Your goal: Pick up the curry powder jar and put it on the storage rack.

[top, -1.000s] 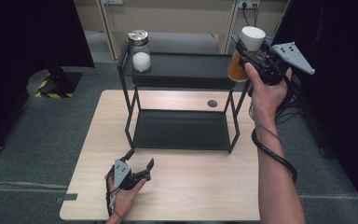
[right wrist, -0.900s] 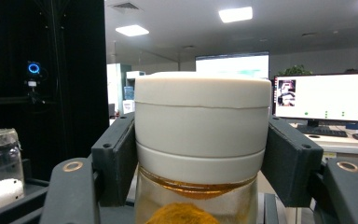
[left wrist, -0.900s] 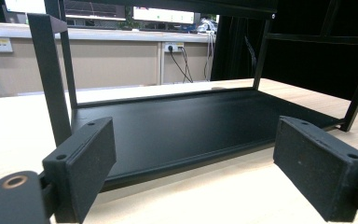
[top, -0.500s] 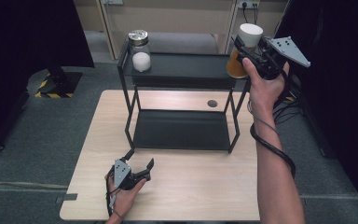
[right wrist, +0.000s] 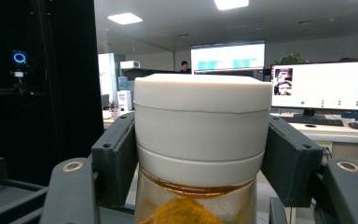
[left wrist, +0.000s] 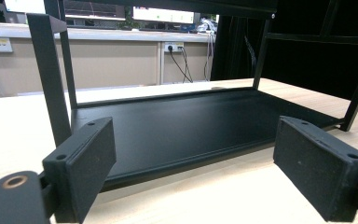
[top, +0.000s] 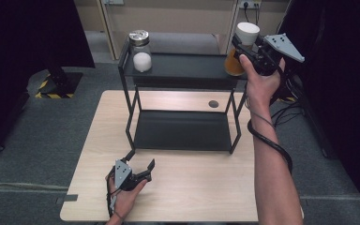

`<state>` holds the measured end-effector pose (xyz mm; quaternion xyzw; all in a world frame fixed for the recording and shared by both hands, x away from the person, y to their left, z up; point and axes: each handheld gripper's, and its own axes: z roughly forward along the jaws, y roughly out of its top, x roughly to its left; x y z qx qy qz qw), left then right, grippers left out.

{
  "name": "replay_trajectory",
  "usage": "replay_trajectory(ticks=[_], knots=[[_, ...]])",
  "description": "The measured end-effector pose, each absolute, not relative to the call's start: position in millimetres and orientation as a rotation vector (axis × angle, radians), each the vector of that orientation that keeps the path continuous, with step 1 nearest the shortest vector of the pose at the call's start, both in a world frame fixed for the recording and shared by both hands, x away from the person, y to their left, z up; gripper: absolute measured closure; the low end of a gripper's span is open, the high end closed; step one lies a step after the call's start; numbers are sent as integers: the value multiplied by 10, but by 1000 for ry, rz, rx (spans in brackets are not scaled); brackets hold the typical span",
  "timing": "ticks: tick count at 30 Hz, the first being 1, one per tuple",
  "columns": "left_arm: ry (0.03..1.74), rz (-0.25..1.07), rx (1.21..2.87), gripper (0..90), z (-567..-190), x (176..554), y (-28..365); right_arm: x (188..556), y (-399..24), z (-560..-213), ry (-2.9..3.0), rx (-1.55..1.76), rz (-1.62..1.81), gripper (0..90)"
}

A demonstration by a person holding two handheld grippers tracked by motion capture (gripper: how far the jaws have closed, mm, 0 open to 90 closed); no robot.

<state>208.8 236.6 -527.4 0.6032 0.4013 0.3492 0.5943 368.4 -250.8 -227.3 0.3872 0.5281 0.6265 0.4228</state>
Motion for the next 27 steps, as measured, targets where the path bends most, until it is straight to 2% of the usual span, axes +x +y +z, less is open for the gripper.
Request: replay_trajectory(ticks=[27], knots=[[935,806,1400,123,-5272,2097,2369,3779,-2461,-2335,1342,963,1528,341]])
